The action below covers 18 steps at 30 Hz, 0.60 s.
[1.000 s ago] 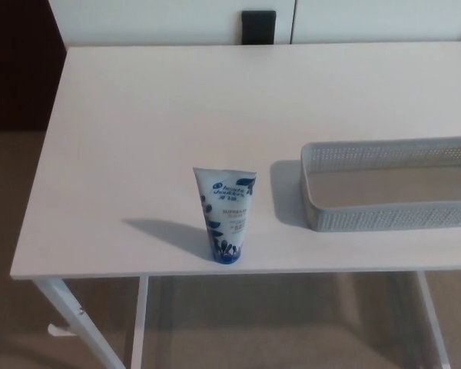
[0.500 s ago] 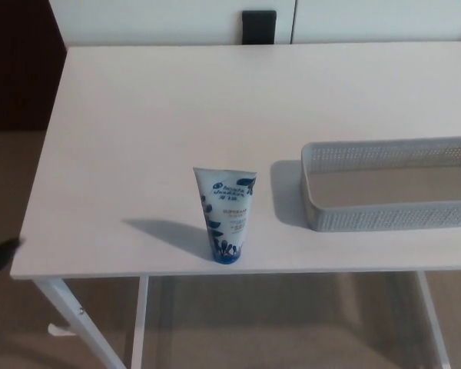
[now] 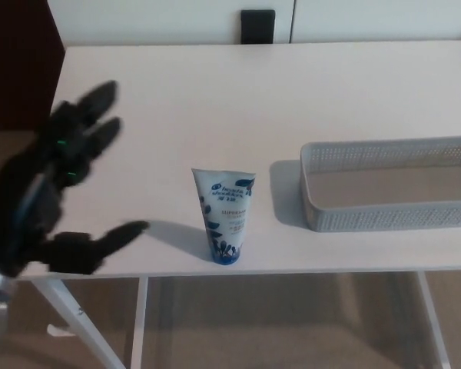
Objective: The robot walks towards a table in front, picks a shampoo with left hand and puts it in a small grey container
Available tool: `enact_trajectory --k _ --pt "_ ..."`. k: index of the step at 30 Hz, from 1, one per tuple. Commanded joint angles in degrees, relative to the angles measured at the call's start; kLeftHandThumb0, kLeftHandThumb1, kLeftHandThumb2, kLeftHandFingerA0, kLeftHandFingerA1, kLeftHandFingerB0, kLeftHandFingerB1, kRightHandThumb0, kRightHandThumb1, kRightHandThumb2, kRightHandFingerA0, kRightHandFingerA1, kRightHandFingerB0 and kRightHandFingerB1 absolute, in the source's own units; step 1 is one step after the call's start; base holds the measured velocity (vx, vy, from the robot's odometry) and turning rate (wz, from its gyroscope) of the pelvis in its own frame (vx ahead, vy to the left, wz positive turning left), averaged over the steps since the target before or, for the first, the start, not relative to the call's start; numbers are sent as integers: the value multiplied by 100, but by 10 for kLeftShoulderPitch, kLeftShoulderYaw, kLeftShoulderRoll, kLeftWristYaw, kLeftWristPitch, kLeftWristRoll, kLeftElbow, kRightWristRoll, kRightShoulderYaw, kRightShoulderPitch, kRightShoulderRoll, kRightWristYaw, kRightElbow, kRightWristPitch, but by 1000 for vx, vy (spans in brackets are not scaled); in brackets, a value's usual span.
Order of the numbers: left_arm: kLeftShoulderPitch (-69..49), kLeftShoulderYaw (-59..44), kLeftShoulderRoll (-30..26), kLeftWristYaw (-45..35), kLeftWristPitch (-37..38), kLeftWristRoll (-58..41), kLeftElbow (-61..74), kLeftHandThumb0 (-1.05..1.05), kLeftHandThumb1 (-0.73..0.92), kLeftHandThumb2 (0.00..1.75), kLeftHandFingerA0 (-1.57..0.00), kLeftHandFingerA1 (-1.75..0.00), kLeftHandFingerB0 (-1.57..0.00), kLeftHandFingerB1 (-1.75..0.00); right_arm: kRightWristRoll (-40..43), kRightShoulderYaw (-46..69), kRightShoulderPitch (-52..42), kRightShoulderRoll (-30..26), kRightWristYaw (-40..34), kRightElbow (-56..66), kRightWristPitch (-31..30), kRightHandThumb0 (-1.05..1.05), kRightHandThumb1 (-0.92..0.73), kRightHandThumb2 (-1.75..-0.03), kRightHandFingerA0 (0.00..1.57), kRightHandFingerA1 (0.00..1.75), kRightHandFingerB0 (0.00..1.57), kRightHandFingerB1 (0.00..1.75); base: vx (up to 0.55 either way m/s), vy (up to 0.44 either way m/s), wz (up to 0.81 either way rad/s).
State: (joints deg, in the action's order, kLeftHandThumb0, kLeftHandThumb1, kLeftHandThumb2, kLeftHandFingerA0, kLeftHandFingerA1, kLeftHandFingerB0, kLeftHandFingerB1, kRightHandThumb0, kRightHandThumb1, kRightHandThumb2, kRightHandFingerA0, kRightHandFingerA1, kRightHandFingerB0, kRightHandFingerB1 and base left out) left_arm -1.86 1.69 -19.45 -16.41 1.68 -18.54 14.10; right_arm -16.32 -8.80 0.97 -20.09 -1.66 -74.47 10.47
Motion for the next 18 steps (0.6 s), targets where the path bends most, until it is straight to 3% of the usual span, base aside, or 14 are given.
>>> enact_trajectory --k 1,9,10,11,12,13,14,15,18 --pt "5 36 18 -7 -86 7 -27 -53 34 74 -1 -24 -2 -20 -4 -4 -11 -12 12 18 -2 -31 -73 -62 68 56 54 44 0 0 0" --pt "6 65 38 -6 -94 29 -28 -54 34 73 -3 -27 -3 -19 -8 -3 -6 -10 6 0 -1 -31 -73 -60 68 50 55 42 0 0 0" --pt "7 67 40 -8 -97 29 -27 -51 45 53 -4 -27 0 -22 -8 -4 -7 -11 7 2 0 -33 -73 -61 68 50 54 42 0 0 0" --pt "8 70 42 -10 -101 28 -27 -51 45 53 -4 -27 0 -22 -8 -4 -8 -11 9 4 2 -33 -73 -61 68 50 54 42 0 0 0" --pt "17 76 47 -9 -104 34 -31 -54 34 74 -2 -26 -2 -20 -7 -3 -5 -14 11 4 4 -32 -74 -61 68 51 54 43 0 0 0" --pt "16 79 49 -8 -103 37 -31 -54 34 74 -3 -27 -3 -21 -7 -3 -6 -12 10 4 4 -34 -73 -61 69 51 54 42 0 0 0" --pt "15 82 53 -8 -103 38 -32 -54 43 54 -5 -26 -2 -22 -8 -4 -7 -12 9 8 3 -34 -73 -62 69 54 55 43 0 0 0" --pt "14 88 59 -6 -104 42 -34 -56 35 74 -3 -25 -4 -19 -9 -6 -10 -13 9 14 1 -33 -73 -62 69 54 55 43 0 0 0" --pt "22 92 69 1 -110 51 -43 -56 35 75 -2 -25 -2 -18 -8 -4 -9 -12 7 13 -3 -31 -73 -61 70 53 54 43 0 0 0"
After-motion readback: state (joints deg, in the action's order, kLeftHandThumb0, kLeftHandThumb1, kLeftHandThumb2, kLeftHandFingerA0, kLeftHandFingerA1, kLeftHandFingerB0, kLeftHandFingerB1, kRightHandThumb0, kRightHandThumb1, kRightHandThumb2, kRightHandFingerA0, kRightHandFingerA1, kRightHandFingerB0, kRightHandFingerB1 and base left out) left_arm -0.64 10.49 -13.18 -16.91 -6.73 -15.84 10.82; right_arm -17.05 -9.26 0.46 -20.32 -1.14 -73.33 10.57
